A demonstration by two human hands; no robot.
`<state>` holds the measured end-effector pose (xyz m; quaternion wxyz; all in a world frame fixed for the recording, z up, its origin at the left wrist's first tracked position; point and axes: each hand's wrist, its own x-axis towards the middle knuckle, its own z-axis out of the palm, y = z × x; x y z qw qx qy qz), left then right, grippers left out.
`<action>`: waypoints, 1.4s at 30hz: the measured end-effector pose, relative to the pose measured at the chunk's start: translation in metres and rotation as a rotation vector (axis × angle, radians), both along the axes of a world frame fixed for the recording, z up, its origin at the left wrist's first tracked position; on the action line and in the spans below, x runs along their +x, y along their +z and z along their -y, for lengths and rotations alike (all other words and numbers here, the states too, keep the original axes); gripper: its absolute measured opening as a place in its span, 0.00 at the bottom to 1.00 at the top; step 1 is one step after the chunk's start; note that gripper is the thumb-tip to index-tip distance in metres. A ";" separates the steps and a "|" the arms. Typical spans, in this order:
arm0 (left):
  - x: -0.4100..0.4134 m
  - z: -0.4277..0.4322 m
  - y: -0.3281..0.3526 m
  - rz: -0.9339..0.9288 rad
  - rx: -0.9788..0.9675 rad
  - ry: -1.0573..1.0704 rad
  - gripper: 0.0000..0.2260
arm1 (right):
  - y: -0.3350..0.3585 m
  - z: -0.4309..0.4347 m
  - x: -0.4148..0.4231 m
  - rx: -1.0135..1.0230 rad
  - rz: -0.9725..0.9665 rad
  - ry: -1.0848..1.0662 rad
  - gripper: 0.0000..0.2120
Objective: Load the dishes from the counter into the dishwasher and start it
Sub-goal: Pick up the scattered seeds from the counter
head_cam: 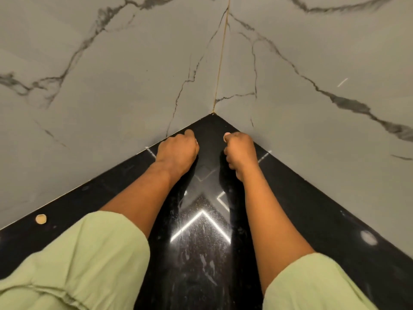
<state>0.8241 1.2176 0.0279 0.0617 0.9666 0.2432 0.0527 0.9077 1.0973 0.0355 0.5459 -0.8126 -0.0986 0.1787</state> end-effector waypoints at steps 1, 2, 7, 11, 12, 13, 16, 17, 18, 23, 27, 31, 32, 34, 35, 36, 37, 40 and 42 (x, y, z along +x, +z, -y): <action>-0.004 0.002 0.002 0.024 -0.101 0.020 0.13 | 0.002 0.006 -0.008 0.175 -0.172 -0.032 0.14; -0.010 0.006 0.004 0.064 -0.243 0.047 0.13 | 0.002 0.013 -0.019 0.300 -0.289 -0.048 0.14; -0.050 0.049 0.012 0.523 -1.384 0.322 0.09 | -0.003 0.031 -0.065 0.660 -0.532 -0.098 0.17; -0.084 0.078 0.011 0.732 -1.868 0.345 0.12 | -0.001 0.042 -0.097 0.910 -0.659 -0.124 0.11; -0.091 0.081 0.011 0.778 -1.924 0.346 0.12 | 0.000 0.045 -0.106 0.931 -0.663 -0.120 0.12; -0.096 0.083 0.010 0.817 -1.982 0.354 0.14 | 0.001 0.046 -0.112 0.946 -0.667 -0.118 0.15; -0.110 0.087 0.010 0.894 -2.136 0.415 0.21 | 0.000 0.049 -0.129 0.971 -0.676 -0.123 0.30; -0.116 0.089 0.011 0.915 -2.169 0.439 0.23 | 0.000 0.050 -0.135 0.968 -0.675 -0.128 0.33; -0.120 0.091 0.011 0.943 -2.199 0.463 0.25 | -0.001 0.051 -0.139 0.965 -0.675 -0.130 0.36; -0.147 0.106 0.015 1.043 -2.213 0.655 0.20 | 0.003 0.051 -0.163 0.706 -0.564 -0.105 0.28; -0.181 0.113 0.019 0.973 -1.766 0.809 0.20 | -0.006 0.026 -0.197 0.228 -0.133 0.106 0.11; -0.251 0.089 0.011 0.896 -0.941 0.814 0.16 | -0.015 -0.010 -0.237 0.038 0.079 0.371 0.05; -0.276 0.078 0.009 0.860 -0.772 0.851 0.12 | -0.013 -0.021 -0.248 0.000 0.109 0.433 0.09; -0.321 0.058 0.006 0.756 -0.552 0.966 0.06 | -0.008 -0.039 -0.265 -0.114 0.188 0.534 0.14; -0.338 0.050 0.007 0.696 -0.481 1.013 0.08 | -0.004 -0.046 -0.271 -0.175 0.234 0.564 0.16; -0.352 0.041 0.007 0.641 -0.431 1.038 0.11 | -0.002 -0.053 -0.274 -0.225 0.277 0.584 0.18; -0.367 0.031 0.007 0.593 -0.395 1.052 0.14 | 0.002 -0.061 -0.280 -0.264 0.316 0.607 0.20; -0.391 0.008 0.010 0.435 -0.343 1.024 0.20 | 0.009 -0.081 -0.285 -0.351 0.376 0.667 0.23; -0.397 -0.006 0.011 0.346 -0.332 0.971 0.22 | 0.010 -0.093 -0.287 -0.387 0.413 0.706 0.22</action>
